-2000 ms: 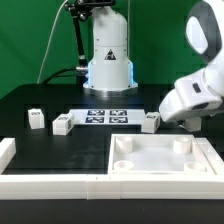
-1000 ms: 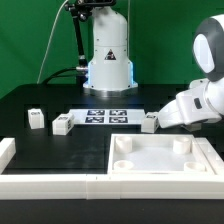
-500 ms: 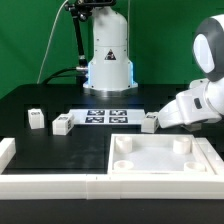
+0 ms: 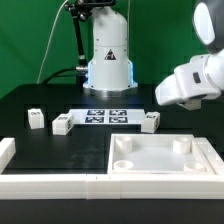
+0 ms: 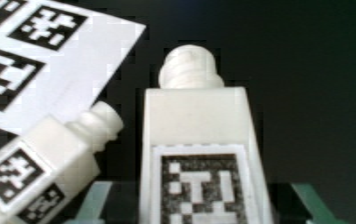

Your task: Assemble one leg

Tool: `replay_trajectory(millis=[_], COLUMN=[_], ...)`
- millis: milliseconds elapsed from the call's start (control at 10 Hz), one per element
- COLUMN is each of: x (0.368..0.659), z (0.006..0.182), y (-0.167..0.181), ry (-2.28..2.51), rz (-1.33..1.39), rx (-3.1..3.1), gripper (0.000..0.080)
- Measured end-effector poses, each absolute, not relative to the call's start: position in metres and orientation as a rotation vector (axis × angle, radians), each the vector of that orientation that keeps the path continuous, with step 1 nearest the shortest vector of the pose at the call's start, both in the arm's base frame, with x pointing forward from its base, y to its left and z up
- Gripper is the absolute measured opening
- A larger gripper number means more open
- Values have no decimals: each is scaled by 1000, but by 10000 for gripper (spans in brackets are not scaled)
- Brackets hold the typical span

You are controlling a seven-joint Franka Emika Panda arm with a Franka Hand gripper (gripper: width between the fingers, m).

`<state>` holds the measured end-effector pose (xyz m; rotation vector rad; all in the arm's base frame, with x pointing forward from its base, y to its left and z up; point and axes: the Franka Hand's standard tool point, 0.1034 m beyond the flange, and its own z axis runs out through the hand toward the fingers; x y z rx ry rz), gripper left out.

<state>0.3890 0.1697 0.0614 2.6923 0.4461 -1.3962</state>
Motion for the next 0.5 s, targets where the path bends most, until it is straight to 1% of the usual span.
replay_trajectory(millis=[200,300,500], x=[390,396,405], z=[58,55,55], y=[171,173,174], ry=[448,449,452], rz=[-1360,-1293,-1033], rx=[2715,2757,2888], gripper=[290,290,290])
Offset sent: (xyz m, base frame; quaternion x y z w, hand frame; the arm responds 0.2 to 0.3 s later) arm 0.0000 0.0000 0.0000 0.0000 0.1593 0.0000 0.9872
